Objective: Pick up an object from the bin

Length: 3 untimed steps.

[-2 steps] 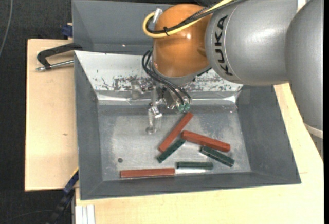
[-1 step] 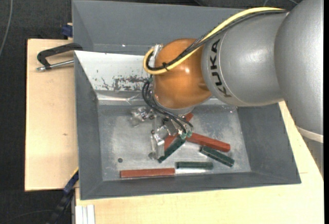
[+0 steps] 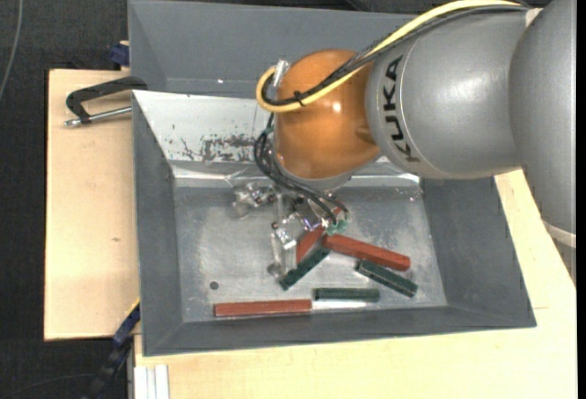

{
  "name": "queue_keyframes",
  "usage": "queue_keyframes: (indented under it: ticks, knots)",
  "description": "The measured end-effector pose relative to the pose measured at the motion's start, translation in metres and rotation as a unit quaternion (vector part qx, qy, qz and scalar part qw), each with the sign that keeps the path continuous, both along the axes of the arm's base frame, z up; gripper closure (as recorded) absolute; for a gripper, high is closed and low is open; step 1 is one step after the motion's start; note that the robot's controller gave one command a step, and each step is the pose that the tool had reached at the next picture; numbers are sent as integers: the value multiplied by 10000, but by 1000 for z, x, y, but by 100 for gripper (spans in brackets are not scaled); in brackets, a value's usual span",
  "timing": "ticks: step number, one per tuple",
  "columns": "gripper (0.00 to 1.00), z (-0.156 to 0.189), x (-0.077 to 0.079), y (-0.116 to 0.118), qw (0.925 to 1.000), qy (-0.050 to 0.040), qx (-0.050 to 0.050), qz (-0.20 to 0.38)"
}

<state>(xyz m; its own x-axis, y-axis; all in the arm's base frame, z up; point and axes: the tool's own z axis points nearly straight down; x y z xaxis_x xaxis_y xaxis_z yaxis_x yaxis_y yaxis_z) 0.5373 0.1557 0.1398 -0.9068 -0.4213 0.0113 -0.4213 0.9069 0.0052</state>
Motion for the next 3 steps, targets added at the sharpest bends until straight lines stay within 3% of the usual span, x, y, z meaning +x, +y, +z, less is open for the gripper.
queue_keyframes:
  ticks: [1,2,3]
  knots:
    - [0,-1,14,-9,9999,-145,26,-51]
    - [0,-78,-41,-19,9998,-49,1,-181]
    - [0,-76,-35,-18,9999,-65,5,-110]
